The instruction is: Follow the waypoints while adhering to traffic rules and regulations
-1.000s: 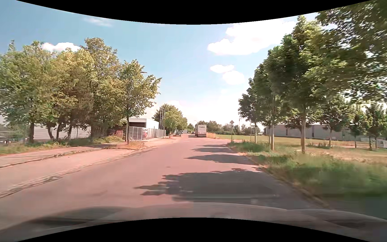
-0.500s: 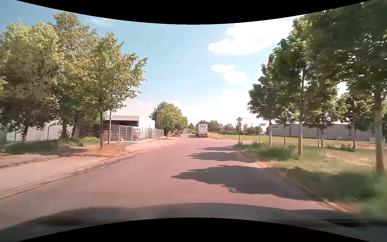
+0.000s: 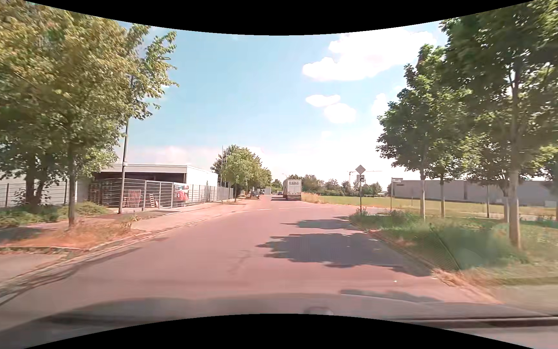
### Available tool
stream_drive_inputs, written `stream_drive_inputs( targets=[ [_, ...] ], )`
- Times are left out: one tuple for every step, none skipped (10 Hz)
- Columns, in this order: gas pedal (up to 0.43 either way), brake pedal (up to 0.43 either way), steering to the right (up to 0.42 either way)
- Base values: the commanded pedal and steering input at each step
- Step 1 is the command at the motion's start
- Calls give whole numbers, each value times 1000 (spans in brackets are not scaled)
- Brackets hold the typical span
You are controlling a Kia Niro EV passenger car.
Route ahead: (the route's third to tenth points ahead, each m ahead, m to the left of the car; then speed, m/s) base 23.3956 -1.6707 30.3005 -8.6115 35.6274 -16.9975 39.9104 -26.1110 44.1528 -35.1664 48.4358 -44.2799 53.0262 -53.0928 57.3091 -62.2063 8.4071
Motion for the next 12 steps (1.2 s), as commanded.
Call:
stream_drive_inputs(
  targets=[
    [0,134,-5],
    [0,134,-5],
    [0,134,-5],
    [0,134,-5],
    [0,134,-5],
    [0,128,-4],
    [0,122,-4],
    [0,67,-3],
    [0,0,0],
    [0,0,2],
    [0,0,5],
    [0,0,11]
  ],
)
